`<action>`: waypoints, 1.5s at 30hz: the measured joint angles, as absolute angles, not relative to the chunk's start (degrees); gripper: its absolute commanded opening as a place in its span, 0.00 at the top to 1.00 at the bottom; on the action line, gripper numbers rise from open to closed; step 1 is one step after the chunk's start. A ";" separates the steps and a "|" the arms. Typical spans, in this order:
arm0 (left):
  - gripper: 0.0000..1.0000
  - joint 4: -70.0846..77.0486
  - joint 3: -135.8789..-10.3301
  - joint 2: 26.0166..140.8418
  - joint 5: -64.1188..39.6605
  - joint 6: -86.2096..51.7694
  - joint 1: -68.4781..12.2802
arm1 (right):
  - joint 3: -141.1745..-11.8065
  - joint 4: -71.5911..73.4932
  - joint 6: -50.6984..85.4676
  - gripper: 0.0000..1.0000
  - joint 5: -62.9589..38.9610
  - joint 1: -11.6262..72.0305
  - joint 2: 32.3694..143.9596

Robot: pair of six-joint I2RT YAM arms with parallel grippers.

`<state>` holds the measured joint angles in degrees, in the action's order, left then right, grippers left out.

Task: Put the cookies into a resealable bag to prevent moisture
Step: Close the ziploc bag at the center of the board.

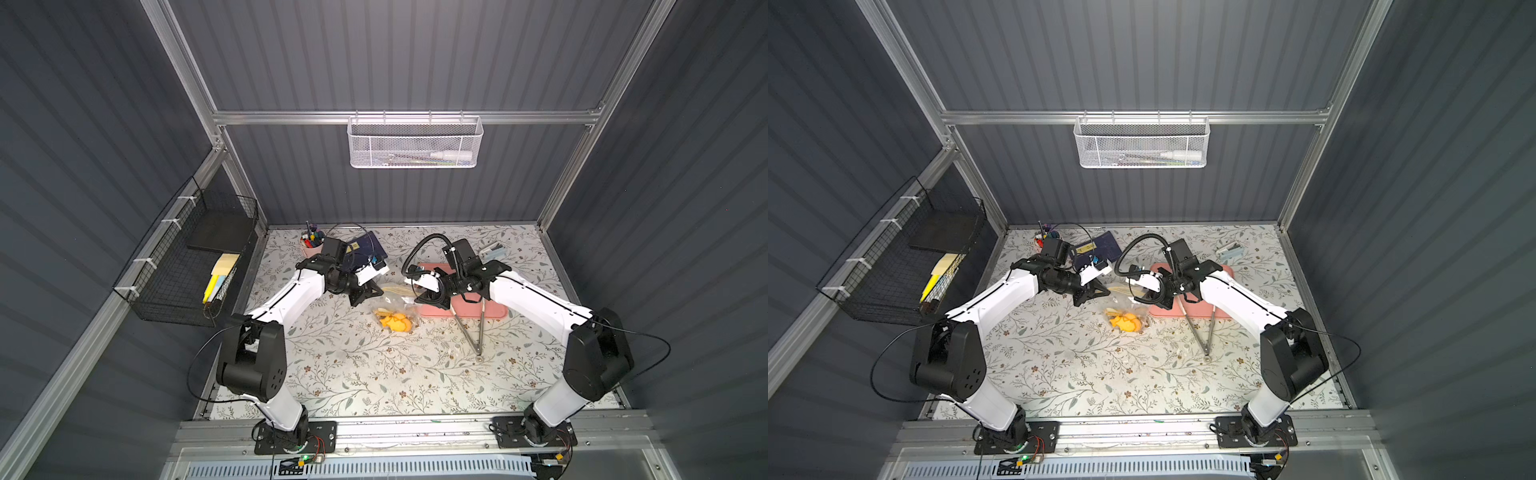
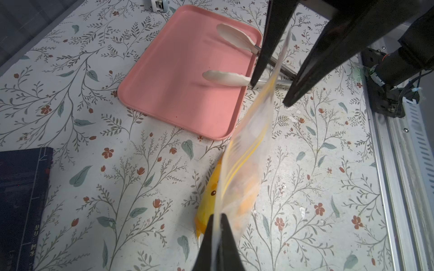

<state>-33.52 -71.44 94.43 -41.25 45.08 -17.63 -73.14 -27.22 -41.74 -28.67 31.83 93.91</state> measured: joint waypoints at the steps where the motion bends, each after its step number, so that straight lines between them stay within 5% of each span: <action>1: 1.00 -33.54 -71.44 94.43 -41.28 45.08 -17.63 | -73.32 -27.05 -41.54 0.88 -28.80 31.99 94.06; 2: 1.00 -33.61 -71.44 94.43 -41.36 45.08 -17.63 | -73.58 -26.87 -41.21 1.00 -28.95 32.10 94.32; 5: 1.00 -33.80 -71.44 94.43 -41.45 45.08 -17.63 | -74.54 -26.61 -40.60 1.00 -29.17 32.47 95.48; 6: 1.00 -33.89 -71.46 94.43 -41.45 45.10 -17.63 | -74.76 -26.61 -40.51 0.96 -29.19 32.58 95.83; 7: 1.00 -33.89 -71.46 94.43 -41.45 45.10 -17.63 | -74.83 -26.50 -40.38 0.80 -29.21 32.64 96.07; 9: 1.00 -33.89 -71.48 94.43 -41.50 45.25 -17.63 | -74.83 -26.30 -39.68 0.63 -29.28 32.77 96.18; 11: 1.00 -33.89 -71.53 94.43 -41.63 45.34 -17.63 | -74.83 -25.52 -39.03 0.60 -29.67 32.97 96.18; 13: 1.00 -33.89 -71.55 94.43 -41.69 45.45 -17.63 | -74.94 -24.71 -38.41 0.65 -30.09 33.23 96.33; 16: 1.00 -33.89 -71.55 94.43 -41.80 45.47 -17.63 | -75.64 -23.35 -37.50 0.98 -30.65 33.67 97.25; 17: 1.00 -33.89 -71.55 94.43 -41.87 45.47 -17.63 | -75.96 -23.14 -37.21 1.00 -30.74 33.82 97.80; 21: 0.99 -33.91 -71.57 94.43 -41.85 45.47 -17.63 | -76.60 -22.59 -36.51 1.00 -30.79 34.09 99.61; 24: 0.74 -33.91 -71.57 94.39 -41.36 45.58 -17.63 | -76.60 -22.28 -36.34 1.00 -30.70 34.17 99.81; 28: 0.70 -34.72 -71.31 92.90 -39.94 45.91 -17.61 | -76.55 -22.00 -35.99 1.00 -30.68 34.17 99.70; 34: 0.83 -34.72 -69.41 89.97 -38.94 45.69 -17.23 | -76.58 -21.56 -35.29 1.00 -30.74 34.17 99.70; 38: 1.00 -34.79 -69.04 89.97 -38.54 45.30 -17.15 | -76.55 -20.97 -34.39 0.78 -30.98 34.17 99.70; 40: 1.00 -34.79 -69.01 90.02 -38.57 45.43 -17.15 | -76.55 -20.62 -33.85 0.69 -31.24 34.26 99.70; 45: 1.00 -34.79 -69.06 90.50 -38.65 45.43 -17.15 | -76.58 -18.94 -32.73 0.71 -31.68 35.00 99.79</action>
